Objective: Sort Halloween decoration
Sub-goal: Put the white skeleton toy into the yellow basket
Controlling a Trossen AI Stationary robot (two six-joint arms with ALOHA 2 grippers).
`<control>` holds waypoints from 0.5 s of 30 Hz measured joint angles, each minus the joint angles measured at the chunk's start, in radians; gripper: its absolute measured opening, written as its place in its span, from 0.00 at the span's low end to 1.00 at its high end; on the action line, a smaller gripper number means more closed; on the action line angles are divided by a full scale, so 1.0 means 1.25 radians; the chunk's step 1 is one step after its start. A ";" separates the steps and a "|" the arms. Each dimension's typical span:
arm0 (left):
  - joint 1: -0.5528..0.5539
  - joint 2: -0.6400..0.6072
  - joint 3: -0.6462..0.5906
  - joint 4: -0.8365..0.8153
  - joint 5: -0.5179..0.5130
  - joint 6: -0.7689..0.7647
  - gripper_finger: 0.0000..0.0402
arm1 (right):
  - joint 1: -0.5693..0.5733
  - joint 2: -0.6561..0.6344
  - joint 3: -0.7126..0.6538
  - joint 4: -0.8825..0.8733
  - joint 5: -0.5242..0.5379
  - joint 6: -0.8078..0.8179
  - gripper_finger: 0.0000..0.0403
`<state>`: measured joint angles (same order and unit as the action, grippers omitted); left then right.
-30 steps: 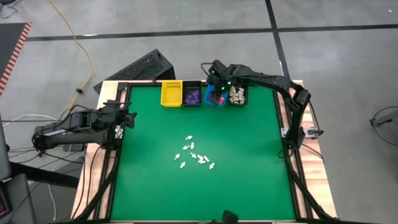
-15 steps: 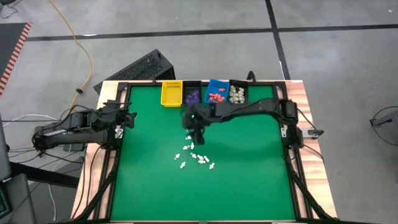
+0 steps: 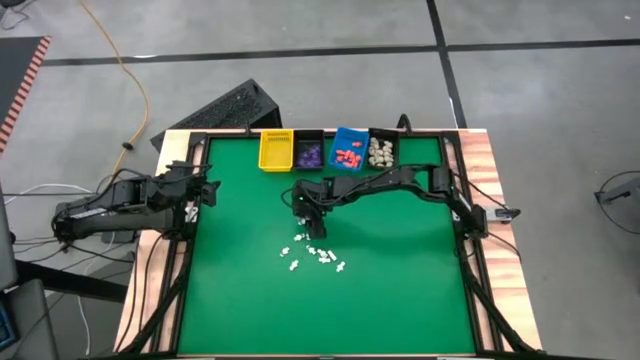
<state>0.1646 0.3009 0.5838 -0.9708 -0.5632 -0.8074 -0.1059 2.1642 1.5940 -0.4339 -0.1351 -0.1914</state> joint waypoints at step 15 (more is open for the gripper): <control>0.000 0.000 0.000 0.000 -0.005 -0.001 0.64 | 0.005 0.009 0.002 -0.017 0.005 0.002 0.19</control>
<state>0.1646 0.3008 0.5838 -0.9705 -0.5694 -0.8085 -0.0993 2.1754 1.5959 -0.4553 -0.1286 -0.1890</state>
